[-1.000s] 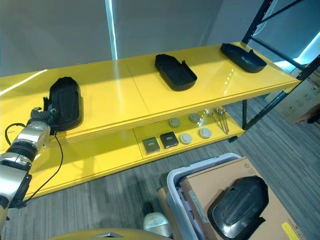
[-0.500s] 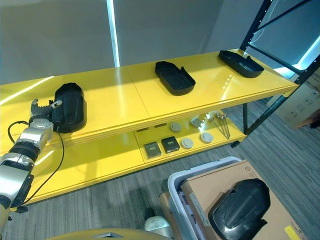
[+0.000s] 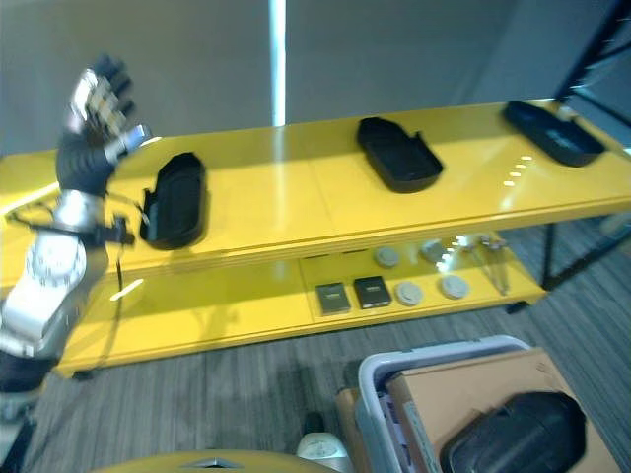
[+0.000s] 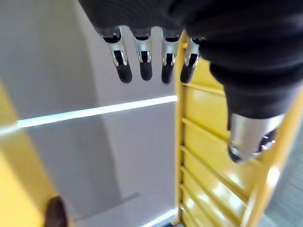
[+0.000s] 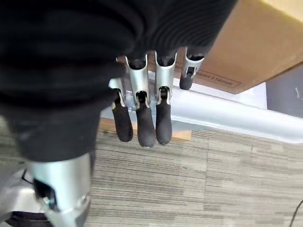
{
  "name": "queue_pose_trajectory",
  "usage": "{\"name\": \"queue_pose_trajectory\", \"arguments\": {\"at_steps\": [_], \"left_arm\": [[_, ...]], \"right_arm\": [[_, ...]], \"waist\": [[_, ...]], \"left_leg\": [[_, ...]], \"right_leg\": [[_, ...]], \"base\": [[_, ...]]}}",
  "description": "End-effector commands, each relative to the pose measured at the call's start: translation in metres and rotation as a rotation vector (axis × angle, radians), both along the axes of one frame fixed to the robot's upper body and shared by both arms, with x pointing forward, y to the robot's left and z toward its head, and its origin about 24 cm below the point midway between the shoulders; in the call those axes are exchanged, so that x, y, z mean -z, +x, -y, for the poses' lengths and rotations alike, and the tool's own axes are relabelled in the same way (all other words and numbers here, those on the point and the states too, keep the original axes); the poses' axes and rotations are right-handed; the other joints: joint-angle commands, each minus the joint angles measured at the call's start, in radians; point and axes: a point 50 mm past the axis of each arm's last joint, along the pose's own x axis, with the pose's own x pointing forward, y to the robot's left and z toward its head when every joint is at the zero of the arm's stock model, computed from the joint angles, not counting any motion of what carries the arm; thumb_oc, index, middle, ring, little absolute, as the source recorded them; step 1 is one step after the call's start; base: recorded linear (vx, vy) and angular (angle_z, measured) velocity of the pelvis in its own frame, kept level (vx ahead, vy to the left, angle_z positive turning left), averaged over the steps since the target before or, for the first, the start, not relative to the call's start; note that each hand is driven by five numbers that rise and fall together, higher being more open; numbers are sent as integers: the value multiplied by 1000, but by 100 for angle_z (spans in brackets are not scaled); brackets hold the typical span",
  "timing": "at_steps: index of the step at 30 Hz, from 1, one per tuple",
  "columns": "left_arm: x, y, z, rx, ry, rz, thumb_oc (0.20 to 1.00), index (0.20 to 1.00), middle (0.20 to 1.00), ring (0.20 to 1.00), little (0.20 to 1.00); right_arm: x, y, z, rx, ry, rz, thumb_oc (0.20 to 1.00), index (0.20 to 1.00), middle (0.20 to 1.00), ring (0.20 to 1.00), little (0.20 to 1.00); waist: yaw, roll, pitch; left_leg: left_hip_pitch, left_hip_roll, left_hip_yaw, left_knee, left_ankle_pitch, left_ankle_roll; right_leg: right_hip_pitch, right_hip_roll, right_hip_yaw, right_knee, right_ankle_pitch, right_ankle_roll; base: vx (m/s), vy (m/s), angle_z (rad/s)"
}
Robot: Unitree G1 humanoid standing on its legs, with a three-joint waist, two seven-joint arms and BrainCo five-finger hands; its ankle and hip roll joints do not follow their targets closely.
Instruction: Move parts from the plastic box to the shelf.
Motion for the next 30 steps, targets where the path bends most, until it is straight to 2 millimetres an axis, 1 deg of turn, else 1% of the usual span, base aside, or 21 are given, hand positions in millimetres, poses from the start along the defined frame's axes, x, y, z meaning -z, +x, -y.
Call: {"name": "queue_pose_trajectory", "arguments": {"at_steps": [1, 2, 4, 5, 6, 7, 9, 11, 14, 17, 22, 23, 24, 25, 28, 30], "left_arm": [[15, 8, -10, 102, -26, -94, 200, 200, 200, 200, 200], [37, 3, -11, 116, -50, -189, 200, 200, 200, 200, 200], [54, -1, -12, 113, -26, -239, 200, 200, 200, 200, 200], [75, -6, -12, 141, -30, -306, 200, 200, 200, 200, 200], [76, -7, -12, 140, -29, -302, 200, 200, 200, 200, 200], [86, -12, -9, 168, 68, -280, 200, 200, 200, 200, 200], [90, -18, -4, 186, 77, -262, 200, 200, 200, 200, 200], [95, -22, -1, 197, 34, -286, 200, 200, 200, 200, 200], [95, -23, 3, 172, 31, -271, 200, 200, 200, 200, 200], [89, -19, 7, 153, 23, -225, 200, 200, 200, 200, 200], [63, -11, 15, 144, -24, -89, 200, 200, 200, 200, 200], [61, -10, 16, 143, -28, -82, 200, 200, 200, 200, 200], [52, -8, 17, 142, -52, -62, 200, 200, 200, 200, 200], [48, -7, 17, 128, -55, -51, 200, 200, 200, 200, 200], [45, -2, 17, 91, -34, -49, 200, 200, 200, 200, 200], [44, 8, 15, 34, -30, -61, 200, 200, 200, 200, 200]], "right_arm": [[1, 13, 2, -27, -22, 11, 1000, 1000, 1000, 1000, 1000], [0, 17, 4, -25, -27, 22, 1000, 1000, 1000, 1000, 1000], [-1, 24, 7, -18, -32, 42, 1000, 1000, 1000, 1000, 1000], [-3, 36, 10, -7, -38, 76, 1000, 1000, 1000, 1000, 1000], [-3, 37, 11, -6, -38, 79, 1000, 1000, 1000, 1000, 1000], [-5, 51, 14, 0, -43, 113, 1000, 1000, 1000, 1000, 1000], [-7, 59, 16, 7, -46, 131, 1000, 1000, 1000, 1000, 1000], [-8, 60, 17, 16, -47, 134, 1000, 1000, 1000, 1000, 1000], [-6, 52, 13, 22, -42, 124, 1000, 1000, 1000, 1000, 1000], [-4, 51, 8, 18, -38, 123, 1000, 1000, 1000, 1000, 1000], [-2, 49, 4, 26, -28, 127, 1000, 1000, 1000, 1000, 1000], [-2, 49, 3, 26, -28, 127, 1000, 1000, 1000, 1000, 1000], [-2, 48, 3, 25, -26, 126, 1000, 1000, 1000, 1000, 1000], [-2, 47, 3, 24, -24, 125, 1000, 1000, 1000, 1000, 1000], [-2, 45, 3, 16, -22, 119, 1000, 1000, 1000, 1000, 1000], [-1, 44, 1, -2, -18, 112, 1000, 1000, 1000, 1000, 1000]], "waist": [[9, -2, 53], [24, 2, 62], [34, 6, 78], [49, 12, 104], [49, 13, 105], [59, 16, 130], [65, 19, 145], [65, 21, 153], [60, 14, 153], [51, 7, 154], [36, -2, 160], [36, -3, 160], [32, -5, 161], [31, -7, 161], [24, -10, 158], [11, -16, 151]], "left_leg": [[-122, 31, -53, 186, -112, 13], [-143, 30, -64, 193, -111, 13], [-163, 27, -76, 199, -110, 14], [-195, 23, -94, 205, -106, 14], [-198, 23, -95, 206, -106, 15], [-220, 19, -106, 205, -101, 16], [-232, 16, -113, 205, -94, 16], [-229, 12, -117, 196, -88, 16], [-214, 9, -112, 187, -86, 19], [-208, 10, -106, 183, -85, 18], [-202, 14, -93, 180, -84, 18], [-202, 14, -93, 180, -84, 18], [-200, 16, -90, 180, -83, 16], [-199, 17, -90, 181, -83, 16], [-195, 20, -85, 180, -81, 13], [-186, 26, -73, 178, -79, 10]], "right_leg": [[0, -33, -30, 71, -115, 49], [-15, -37, -34, 74, -112, 48], [-30, -42, -37, 78, -109, 49], [-55, -48, -42, 84, -104, 50], [-57, -48, -42, 84, -104, 50], [-77, -52, -45, 88, -99, 51], [-85, -54, -50, 90, -97, 51], [-83, -56, -52, 88, -92, 53], [-75, -59, -53, 84, -85, 58], [-75, -60, -49, 84, -81, 61], [-77, -56, -39, 80, -74, 62], [-77, -55, -38, 79, -74, 62], [-75, -53, -37, 75, -72, 62], [-74, -52, -36, 74, -70, 62], [-71, -50, -34, 70, -69, 62], [-68, -47, -27, 70, -69, 60]], "base": [[-132, 78, 19], [-150, 69, 25], [-210, 55, 31], [-214, 37, 28], [-305, 51, 20], [-192, 28, 17], [-145, 27, 11], [-24, 20, 12], [28, 3, 11], [0, 0, 0], [0, 0, 0], [-8, -31, -3], [-4, -29, -3], [0, -31, -3], [9, -16, -4], [16, -17, -5]]}}
